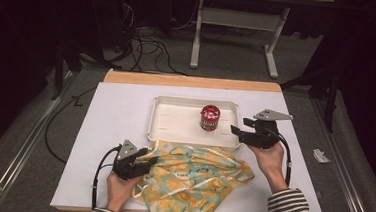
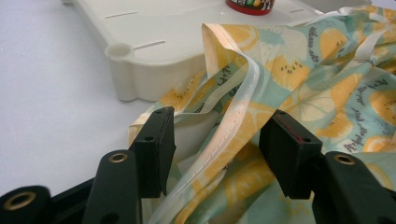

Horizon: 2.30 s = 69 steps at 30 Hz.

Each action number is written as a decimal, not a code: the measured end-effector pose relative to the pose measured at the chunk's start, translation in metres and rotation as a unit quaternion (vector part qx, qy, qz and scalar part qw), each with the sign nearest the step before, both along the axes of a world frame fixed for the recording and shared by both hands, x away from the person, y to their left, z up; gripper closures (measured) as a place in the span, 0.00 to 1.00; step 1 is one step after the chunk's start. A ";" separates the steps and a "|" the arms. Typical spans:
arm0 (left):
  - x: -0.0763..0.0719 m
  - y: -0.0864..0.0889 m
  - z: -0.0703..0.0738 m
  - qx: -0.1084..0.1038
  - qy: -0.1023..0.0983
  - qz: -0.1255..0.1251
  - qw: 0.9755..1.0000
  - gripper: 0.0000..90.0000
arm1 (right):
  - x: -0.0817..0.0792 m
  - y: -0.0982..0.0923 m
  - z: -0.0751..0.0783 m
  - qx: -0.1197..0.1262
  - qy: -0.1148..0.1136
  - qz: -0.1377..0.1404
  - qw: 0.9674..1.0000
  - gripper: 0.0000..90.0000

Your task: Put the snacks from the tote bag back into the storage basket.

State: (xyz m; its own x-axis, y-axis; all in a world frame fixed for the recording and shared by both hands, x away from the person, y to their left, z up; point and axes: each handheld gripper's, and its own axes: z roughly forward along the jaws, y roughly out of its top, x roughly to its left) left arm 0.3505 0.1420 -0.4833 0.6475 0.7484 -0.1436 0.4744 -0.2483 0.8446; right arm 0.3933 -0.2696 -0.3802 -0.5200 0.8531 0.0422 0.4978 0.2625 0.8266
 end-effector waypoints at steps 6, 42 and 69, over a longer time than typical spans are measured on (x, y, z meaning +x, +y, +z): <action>0.000 0.000 0.001 -0.002 0.002 -0.004 1.000 0.51 | -0.005 -0.004 -0.002 0.002 -0.002 0.000 1.000 0.46; -0.017 0.001 0.025 -0.023 -0.015 -0.039 0.999 0.42 | -0.042 -0.036 -0.019 0.023 -0.009 -0.030 0.999 0.46; -0.022 0.009 0.052 -0.055 -0.024 -0.053 0.997 0.31 | -0.063 -0.044 -0.040 0.019 -0.007 -0.040 0.999 0.46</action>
